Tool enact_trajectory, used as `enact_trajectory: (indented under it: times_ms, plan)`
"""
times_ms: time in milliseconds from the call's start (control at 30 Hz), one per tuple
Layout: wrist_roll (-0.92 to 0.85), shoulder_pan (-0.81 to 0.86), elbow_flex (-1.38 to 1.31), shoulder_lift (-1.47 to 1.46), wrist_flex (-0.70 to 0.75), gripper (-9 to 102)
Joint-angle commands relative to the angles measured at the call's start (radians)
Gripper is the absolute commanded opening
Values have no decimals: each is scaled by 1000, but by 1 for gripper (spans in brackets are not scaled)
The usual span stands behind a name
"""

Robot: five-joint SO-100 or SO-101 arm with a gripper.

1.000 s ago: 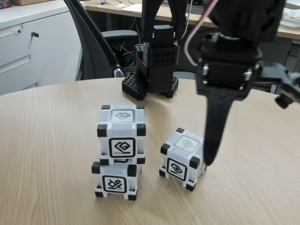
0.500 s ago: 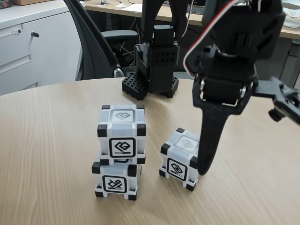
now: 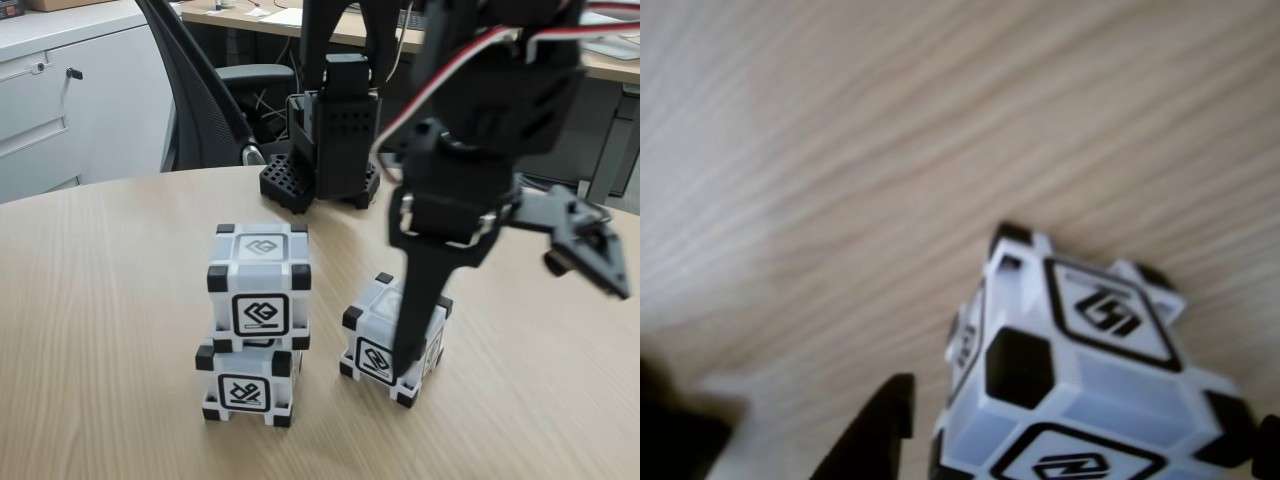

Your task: Stack cubes from left to right.

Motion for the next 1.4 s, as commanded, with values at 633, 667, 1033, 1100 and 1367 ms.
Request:
enact_trajectory:
  times_ms: [633, 667, 1033, 1100, 1367]
  plan:
    - [-91, 114, 11, 5, -58, 35]
    - [-95, 112, 11, 3, -75, 34]
    - [-163, 95, 12, 0, -124, 17]
    - [-176, 95, 11, -29, -130, 6]
    - [-221, 95, 12, -57, -198, 0]
